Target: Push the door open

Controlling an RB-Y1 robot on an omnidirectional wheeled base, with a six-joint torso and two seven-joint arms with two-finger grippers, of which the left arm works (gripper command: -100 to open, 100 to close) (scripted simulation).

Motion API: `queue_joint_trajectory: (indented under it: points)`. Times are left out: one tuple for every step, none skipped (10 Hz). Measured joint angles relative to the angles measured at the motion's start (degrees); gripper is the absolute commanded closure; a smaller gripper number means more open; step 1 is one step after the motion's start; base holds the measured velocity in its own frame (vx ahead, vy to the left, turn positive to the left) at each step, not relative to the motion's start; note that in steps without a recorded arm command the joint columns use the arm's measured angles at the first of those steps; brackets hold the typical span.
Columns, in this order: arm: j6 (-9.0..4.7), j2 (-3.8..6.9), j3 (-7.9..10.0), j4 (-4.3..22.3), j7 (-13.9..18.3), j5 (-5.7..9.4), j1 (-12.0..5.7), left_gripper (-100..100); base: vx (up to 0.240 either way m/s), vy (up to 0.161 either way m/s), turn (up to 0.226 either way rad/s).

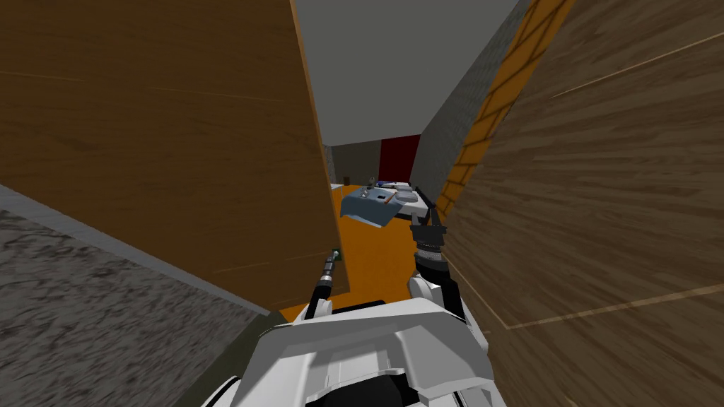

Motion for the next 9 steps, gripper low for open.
queue_joint_trajectory:
  points:
    - [0.32,0.79,1.02,-0.8,-0.1,0.42,0.67,-100,-0.041,-0.103,0.115]
    - [0.66,0.81,1.17,-1.1,-0.2,0.60,0.85,-100,-0.211,-0.049,0.030]
    - [0.75,0.71,1.20,-1.3,-0.2,0.71,0.83,-100,-0.216,-0.054,0.041]
    - [0.89,0.53,1.27,-1.5,-0.3,0.89,0.89,-100,-0.253,-0.075,0.072]
    - [1.05,0.24,1.35,-1.7,-0.4,1.06,0.96,-100,-0.254,-0.084,0.068]
    - [1.14,-0.12,1.45,-1.7,-0.4,1.23,0.90,-100,-0.248,-0.087,0.073]
    - [1.49,-0.65,1.57,-2.2,-0.6,1.43,1.07,-100,-0.219,-0.067,0.065]
    - [1.77,-1.23,1.64,-2.6,-0.7,1.60,1.28,-100,-0.093,-0.028,0.010]
    - [1.82,-1.30,1.64,-2.6,-0.8,1.62,1.32,-100,0.110,-0.027,-0.048]
